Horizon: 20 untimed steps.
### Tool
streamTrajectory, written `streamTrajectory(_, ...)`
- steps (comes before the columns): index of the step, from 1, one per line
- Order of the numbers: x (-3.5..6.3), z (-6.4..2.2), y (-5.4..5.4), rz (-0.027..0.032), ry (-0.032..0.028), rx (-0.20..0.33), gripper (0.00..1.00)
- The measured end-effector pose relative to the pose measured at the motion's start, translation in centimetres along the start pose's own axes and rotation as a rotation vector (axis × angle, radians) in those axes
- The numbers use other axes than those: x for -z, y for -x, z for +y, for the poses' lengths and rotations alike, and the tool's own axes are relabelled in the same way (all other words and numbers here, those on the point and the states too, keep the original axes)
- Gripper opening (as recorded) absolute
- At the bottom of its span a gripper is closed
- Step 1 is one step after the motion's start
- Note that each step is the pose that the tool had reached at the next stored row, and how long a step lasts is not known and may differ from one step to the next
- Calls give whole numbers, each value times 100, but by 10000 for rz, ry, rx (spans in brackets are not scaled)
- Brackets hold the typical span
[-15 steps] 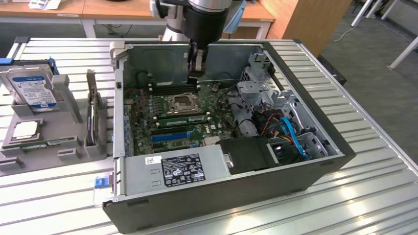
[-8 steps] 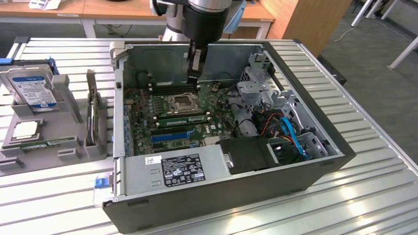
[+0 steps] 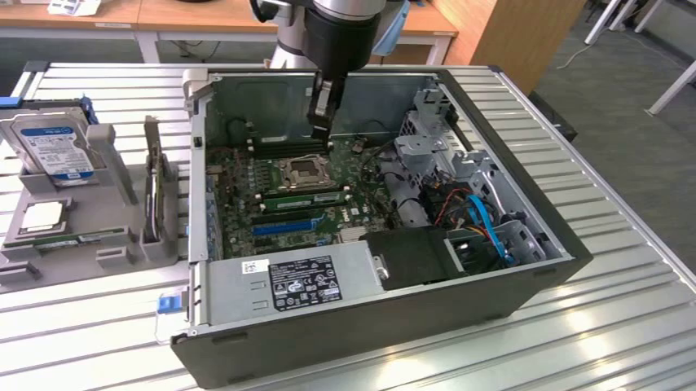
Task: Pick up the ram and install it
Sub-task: 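Press down the ram until it locks into place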
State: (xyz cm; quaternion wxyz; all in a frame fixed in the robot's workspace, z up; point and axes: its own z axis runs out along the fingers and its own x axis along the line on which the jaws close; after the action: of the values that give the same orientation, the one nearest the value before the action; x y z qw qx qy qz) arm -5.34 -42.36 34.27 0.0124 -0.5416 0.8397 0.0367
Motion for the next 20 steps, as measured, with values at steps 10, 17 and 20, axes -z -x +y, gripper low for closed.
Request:
streamTrajectory(10, 0, 0, 0, -55, -70, -1147, 10)
streamTrajectory(17, 0, 0, 0, -102, -128, -2109, 10)
streamTrajectory(20, 0, 0, 0, -122, -153, -2522, 10)
